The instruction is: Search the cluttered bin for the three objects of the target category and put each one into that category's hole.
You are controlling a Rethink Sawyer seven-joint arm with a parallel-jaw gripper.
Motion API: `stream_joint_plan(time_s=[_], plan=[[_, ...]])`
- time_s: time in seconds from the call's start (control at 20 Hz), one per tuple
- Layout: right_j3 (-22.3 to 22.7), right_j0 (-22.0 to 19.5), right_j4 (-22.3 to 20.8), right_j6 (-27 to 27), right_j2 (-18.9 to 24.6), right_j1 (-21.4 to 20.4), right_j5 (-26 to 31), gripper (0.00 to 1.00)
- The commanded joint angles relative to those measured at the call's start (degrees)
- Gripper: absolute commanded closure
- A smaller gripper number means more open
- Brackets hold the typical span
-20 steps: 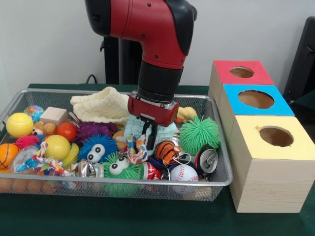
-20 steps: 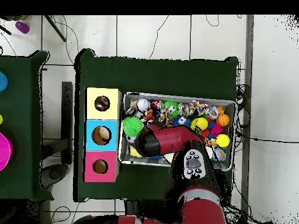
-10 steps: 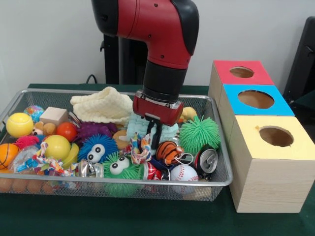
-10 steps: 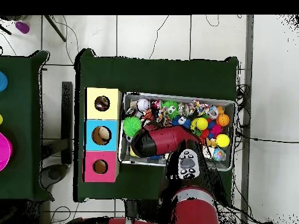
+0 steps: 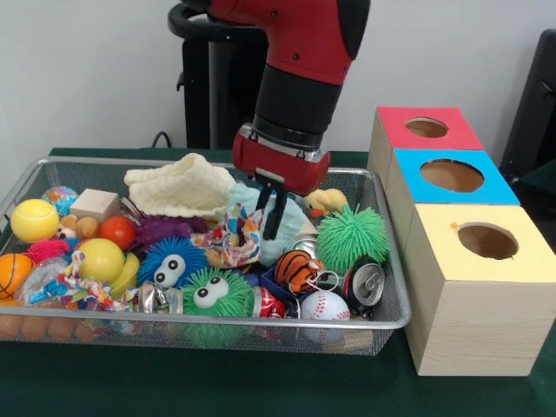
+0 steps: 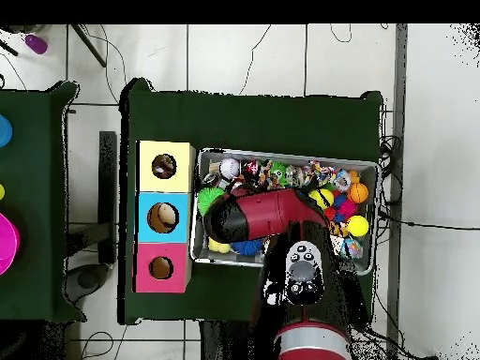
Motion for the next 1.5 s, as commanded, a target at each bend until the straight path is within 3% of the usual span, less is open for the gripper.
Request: stream_joint_plan(time_s=[0.05,0.7,0.75,1.15,1.5], plan=[[-6.86,-1.50,1.19,-9.07,5.87,-3.96,12.51,1.00],[-6.40,-1.54,-1.35,-8.16,6.84,-4.83,12.78,1.00],[-5.87,-1.63,-1.49,-7.34,6.83,-5.06,11.74,0.00],[-2.95,-1.29,-1.57,-3.93,5.80,-4.97,8.58,0.00],[1.12,-0.59,-2.58,1.20,4.04,-3.18,1.22,0.00]])
